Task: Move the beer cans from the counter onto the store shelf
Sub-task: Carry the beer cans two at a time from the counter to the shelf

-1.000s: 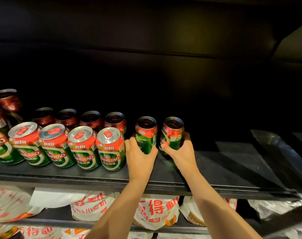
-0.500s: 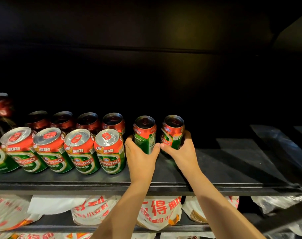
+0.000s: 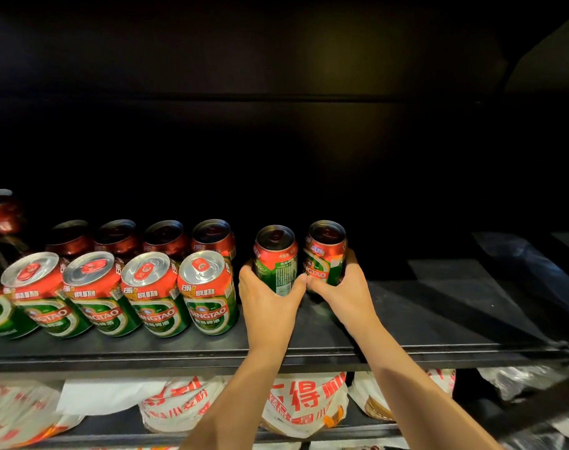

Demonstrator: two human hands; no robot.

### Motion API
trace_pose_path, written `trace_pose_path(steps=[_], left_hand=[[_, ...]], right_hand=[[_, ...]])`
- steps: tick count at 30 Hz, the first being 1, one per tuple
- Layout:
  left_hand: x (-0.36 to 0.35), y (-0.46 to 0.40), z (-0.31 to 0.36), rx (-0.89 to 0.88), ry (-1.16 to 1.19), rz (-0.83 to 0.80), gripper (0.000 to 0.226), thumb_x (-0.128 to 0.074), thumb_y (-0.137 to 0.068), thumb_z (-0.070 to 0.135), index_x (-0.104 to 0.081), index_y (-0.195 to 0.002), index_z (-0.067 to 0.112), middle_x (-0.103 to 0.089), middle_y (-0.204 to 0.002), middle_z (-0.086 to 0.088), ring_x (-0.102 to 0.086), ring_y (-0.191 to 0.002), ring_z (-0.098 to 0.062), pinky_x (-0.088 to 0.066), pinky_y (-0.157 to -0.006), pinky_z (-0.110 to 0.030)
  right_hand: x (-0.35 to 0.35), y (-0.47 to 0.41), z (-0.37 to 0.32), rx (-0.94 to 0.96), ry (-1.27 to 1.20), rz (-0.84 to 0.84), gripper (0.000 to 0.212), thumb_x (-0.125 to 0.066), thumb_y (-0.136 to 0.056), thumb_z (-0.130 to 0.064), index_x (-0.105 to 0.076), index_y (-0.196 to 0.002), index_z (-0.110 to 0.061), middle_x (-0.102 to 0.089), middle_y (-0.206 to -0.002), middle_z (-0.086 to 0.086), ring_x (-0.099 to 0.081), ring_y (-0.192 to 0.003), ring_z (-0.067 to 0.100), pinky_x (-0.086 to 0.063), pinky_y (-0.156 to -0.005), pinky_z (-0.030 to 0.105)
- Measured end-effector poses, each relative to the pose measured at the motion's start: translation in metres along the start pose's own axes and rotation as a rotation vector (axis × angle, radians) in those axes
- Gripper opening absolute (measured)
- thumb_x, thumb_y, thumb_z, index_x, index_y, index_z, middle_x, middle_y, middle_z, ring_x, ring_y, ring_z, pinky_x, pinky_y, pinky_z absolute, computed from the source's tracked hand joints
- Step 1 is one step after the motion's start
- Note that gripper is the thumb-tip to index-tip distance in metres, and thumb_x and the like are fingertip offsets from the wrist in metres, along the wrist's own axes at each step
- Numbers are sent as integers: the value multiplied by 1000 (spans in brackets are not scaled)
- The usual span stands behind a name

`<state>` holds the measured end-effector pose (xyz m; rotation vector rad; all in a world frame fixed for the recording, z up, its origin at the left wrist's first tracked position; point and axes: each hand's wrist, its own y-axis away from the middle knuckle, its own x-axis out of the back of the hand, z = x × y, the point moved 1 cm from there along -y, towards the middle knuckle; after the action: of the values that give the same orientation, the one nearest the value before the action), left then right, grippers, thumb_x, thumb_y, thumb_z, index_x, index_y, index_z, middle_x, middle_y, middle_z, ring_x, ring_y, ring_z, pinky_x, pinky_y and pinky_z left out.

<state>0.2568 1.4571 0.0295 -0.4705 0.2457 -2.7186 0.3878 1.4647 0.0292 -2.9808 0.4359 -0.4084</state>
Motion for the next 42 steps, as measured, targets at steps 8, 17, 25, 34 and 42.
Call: trace_pose_path(steps=[8, 17, 25, 34, 42], left_hand=[[1, 0, 1, 10, 64, 46, 64, -76, -74, 32, -37, -120, 13, -55, -111, -3, -57, -101, -17, -48, -82, -27], [1, 0, -1, -43, -4, 59, 66, -75, -72, 42, -40, -116, 8, -47, -110, -4, -48, -105, -19, -45, -90, -34], [-1, 0, -1, 12, 76, 10, 60, -70, -79, 28, -32, -124, 16, -54, -113, -5, -55, -103, -19, -46, -84, -30], [0, -2, -2, -79, -62, 53, 49, -72, -76, 37, -43, -103, 10, -46, -101, -5, -49, -95, -19, -45, -81, -33], [-1, -1, -3, 12, 59, -47, 64, -75, -71, 44, -30, -114, 27, -58, -108, -1, -60, -97, -13, -53, -82, -31]], right_hand=[[-1, -2, 1, 2, 24, 0, 59, -80, -72, -13, -50, -122, -17, -64, -111, 0, -63, -99, 11, -47, -73, 11], [1, -1, 0, -11, -23, -19, 57, -81, -73, -13, -48, -120, -17, -63, -106, -3, -61, -94, 3, -49, -68, 9], [0, -5, 3, 1, -50, 6, 69, -85, -67, -13, -47, -125, -16, -64, -114, 3, -63, -103, 14, -53, -89, 29], [1, -1, -2, 6, -30, -17, 53, -78, -74, -11, -50, -119, -17, -65, -108, 2, -63, -97, 12, -48, -75, 12], [2, 0, -4, -2, -60, -32, 62, -77, -75, -10, -43, -125, -21, -57, -107, -6, -59, -99, 7, -46, -75, 12]])
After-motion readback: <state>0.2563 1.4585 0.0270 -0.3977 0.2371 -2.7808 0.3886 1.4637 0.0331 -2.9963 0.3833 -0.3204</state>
